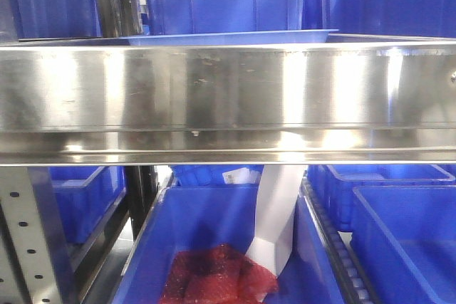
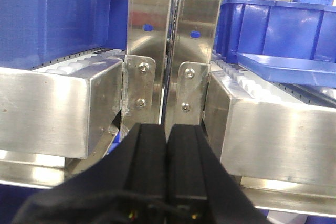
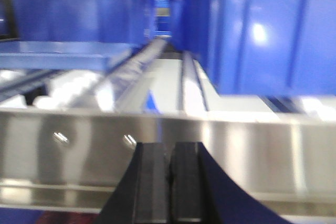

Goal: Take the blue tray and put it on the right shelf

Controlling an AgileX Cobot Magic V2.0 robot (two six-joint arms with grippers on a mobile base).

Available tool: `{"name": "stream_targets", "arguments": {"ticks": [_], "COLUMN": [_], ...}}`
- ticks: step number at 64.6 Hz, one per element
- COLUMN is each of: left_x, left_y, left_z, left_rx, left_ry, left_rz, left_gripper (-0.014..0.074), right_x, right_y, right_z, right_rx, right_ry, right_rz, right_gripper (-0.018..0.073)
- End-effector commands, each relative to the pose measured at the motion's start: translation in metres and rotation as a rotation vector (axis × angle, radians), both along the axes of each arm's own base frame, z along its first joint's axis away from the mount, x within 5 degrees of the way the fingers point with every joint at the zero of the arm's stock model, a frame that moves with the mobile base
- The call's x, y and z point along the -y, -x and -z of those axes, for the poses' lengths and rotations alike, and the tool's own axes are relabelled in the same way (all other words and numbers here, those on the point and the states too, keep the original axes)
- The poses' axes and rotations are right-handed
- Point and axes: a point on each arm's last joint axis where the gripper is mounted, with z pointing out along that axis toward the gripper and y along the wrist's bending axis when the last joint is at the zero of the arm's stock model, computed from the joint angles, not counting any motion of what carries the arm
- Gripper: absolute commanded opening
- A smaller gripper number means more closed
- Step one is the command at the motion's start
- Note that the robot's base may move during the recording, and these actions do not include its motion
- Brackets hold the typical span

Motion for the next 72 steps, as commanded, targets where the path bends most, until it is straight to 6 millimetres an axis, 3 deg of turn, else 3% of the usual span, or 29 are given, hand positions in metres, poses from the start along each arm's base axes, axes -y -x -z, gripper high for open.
{"name": "stream_targets", "arguments": {"ticks": [1,72], "left_x": [-0.0005,-0.0005], "left_y": [0.0006,0.0005], "left_z": [0.0005,0.0006], "left_rx": [0.081,0.079], "left_ry": [0.009,0.009], "left_rz": [-0.006,-0.006], "left_gripper": [-0.0048,-0.0048], "right_x": [0.0026,0.0026], "right_y": [0.003,0.0057], "right_z": [-0.0054,-0.0037], "right_rx": [0.148,0.129], "right_ry": [0.0,0.002], "right_rz": [0.041,0.045], "right_gripper": [0.0057,0.0057]}}
